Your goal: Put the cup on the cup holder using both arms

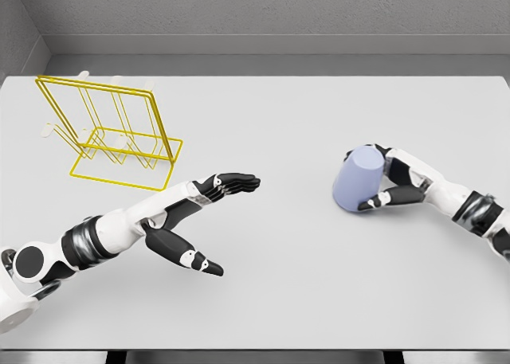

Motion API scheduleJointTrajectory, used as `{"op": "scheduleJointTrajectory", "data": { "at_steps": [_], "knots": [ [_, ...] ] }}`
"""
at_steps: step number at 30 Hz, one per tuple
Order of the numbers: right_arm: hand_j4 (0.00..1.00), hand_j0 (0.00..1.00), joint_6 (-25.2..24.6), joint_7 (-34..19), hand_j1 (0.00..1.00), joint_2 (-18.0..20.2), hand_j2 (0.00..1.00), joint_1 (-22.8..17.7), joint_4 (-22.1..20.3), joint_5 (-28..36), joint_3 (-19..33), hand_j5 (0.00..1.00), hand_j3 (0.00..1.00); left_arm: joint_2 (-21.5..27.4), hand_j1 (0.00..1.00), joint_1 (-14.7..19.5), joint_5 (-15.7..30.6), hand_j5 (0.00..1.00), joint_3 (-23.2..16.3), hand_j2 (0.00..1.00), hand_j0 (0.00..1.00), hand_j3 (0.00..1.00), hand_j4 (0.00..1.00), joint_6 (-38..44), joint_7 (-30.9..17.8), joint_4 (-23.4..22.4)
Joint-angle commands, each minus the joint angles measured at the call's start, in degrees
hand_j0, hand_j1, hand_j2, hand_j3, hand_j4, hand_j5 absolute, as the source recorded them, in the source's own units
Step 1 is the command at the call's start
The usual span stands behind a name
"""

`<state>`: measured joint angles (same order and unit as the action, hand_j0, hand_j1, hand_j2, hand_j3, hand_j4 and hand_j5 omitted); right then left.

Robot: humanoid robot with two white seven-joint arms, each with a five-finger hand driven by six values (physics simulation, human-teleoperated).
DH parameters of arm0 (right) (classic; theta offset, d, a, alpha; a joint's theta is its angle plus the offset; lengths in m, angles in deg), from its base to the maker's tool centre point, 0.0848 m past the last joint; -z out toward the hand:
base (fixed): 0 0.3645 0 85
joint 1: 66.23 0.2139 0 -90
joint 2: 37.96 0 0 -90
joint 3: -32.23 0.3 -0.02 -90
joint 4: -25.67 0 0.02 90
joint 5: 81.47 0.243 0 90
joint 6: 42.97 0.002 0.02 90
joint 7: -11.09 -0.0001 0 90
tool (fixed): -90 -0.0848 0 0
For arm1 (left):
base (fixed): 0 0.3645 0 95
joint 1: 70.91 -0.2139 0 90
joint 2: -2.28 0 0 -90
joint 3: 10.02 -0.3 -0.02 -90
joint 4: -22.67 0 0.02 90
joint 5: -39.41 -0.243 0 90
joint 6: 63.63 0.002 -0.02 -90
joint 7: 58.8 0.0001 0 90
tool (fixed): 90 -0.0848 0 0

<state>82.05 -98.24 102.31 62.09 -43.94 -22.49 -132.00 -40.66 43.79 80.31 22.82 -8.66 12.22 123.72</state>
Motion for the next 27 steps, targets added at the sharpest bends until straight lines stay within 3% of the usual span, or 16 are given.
{"op": "scheduleJointTrajectory", "data": {
  "at_steps": [1,17,27],
  "knots": [
    [0.62,0.62,0.0,0.0,0.62,0.0,0.62,0.0,-0.7,0.3,0.1,0.62,0.62,0.1,1.0,0.0,0.4,1.0,0.0,1.0,1.0,1.0,1.0,0.0,0.0,0.0],
    [0.64,0.64,0.0,-0.4,0.64,-0.9,0.64,0.9,-2.9,-2.6,0.0,0.64,0.64,0.1,1.0,0.0,0.5,1.0,0.0,1.0,1.0,1.0,1.0,0.0,0.0,0.0],
    [0.63,0.63,0.0,-0.3,0.63,-3.5,0.63,1.3,-4.6,-4.8,0.0,0.63,0.63,0.1,1.0,0.0,0.5,1.0,0.0,1.0,1.0,1.0,1.0,0.0,0.0,0.0]
  ]
}}
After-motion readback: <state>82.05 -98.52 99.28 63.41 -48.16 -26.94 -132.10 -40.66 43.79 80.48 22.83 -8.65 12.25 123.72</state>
